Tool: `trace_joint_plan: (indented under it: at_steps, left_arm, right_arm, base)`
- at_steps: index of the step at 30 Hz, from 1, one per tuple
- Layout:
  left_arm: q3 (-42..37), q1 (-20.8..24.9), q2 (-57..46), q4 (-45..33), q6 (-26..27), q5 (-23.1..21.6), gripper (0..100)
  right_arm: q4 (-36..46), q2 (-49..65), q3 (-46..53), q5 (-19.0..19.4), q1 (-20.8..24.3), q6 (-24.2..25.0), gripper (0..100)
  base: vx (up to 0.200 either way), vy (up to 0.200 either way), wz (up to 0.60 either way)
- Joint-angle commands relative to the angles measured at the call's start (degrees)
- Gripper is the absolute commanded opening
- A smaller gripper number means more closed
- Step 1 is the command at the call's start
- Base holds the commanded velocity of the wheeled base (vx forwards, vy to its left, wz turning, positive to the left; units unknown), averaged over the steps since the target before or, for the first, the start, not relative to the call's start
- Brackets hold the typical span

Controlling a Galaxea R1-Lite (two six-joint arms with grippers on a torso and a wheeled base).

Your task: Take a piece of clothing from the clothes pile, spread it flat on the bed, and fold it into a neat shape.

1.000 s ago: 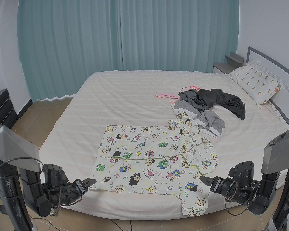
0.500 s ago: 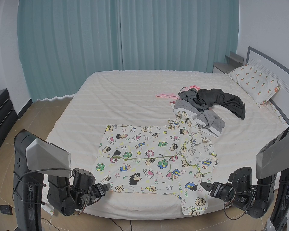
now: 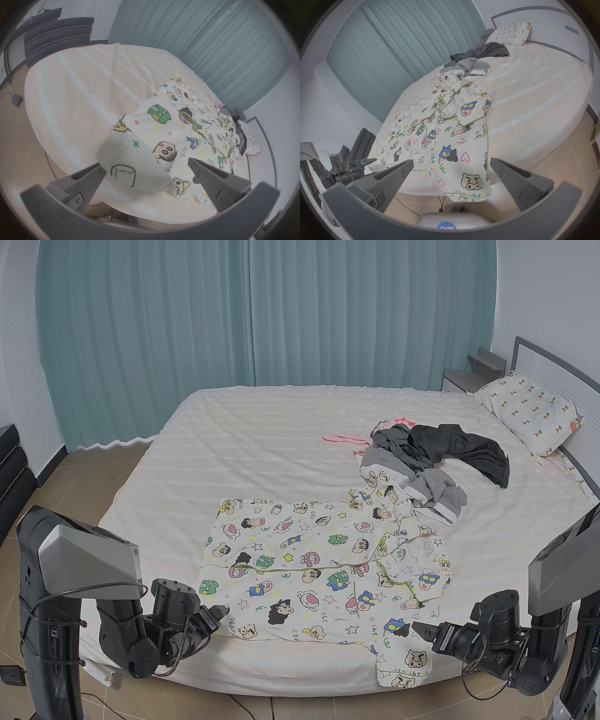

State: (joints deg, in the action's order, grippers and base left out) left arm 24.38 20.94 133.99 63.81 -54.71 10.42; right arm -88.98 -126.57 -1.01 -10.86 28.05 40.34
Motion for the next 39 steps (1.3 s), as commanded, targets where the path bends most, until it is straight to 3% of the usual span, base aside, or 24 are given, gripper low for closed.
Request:
trace_joint_plan:
  at_steps: [1, 6, 13, 17, 29, 34, 35, 39]
  left_arm:
    - [0.58, 1.56, -3.91, -7.12, -2.86, -0.32, 100]
    - [0.67, 1.73, -8.3, -13.8, -5.58, -0.75, 100]
    - [5.06, 1.73, -7.34, -15.03, -10.24, -0.67, 100]
    - [5.5, 2.87, -6.02, -15.03, -10.06, 0.12, 100]
    - [11.83, 4.98, -0.48, -19.25, -8.22, 9.09, 100]
    - [18.07, 4.81, 0.57, -28.65, -8.31, 10.85, 100]
    - [18.6, 4.81, 0.57, -30.23, -8.39, 10.85, 0]
    - [19.56, 4.81, 0.66, -32.69, -8.75, 11.02, 0]
  right_arm:
    - [-0.58, -0.25, 0.92, -0.12, 0.07, 0.0, 100]
    - [-0.58, -0.25, 0.92, -0.21, 0.07, -0.08, 100]
    - [-0.58, -0.16, 0.92, -0.12, 0.07, -0.08, 100]
    - [-0.58, -0.25, 0.92, -0.12, 0.07, -0.08, 100]
    - [-0.58, 0.1, 0.92, -0.74, 0.16, -0.17, 100]
    - [-0.58, -0.08, 0.75, -1.35, 0.43, -0.17, 100]
    - [-0.58, -0.08, 0.75, -1.35, 0.51, -0.17, 100]
    - [-0.58, -0.25, 0.92, -1.35, 0.69, -0.08, 100]
  base:
    - [0.0, 0.0, 0.0]
    - [0.0, 0.0, 0.0]
    - [0.0, 0.0, 0.0]
    - [0.0, 0.0, 0.0]
    - [0.0, 0.0, 0.0]
    - [0.0, 0.0, 0.0]
    - [0.0, 0.0, 0.0]
    - [0.0, 0.0, 0.0]
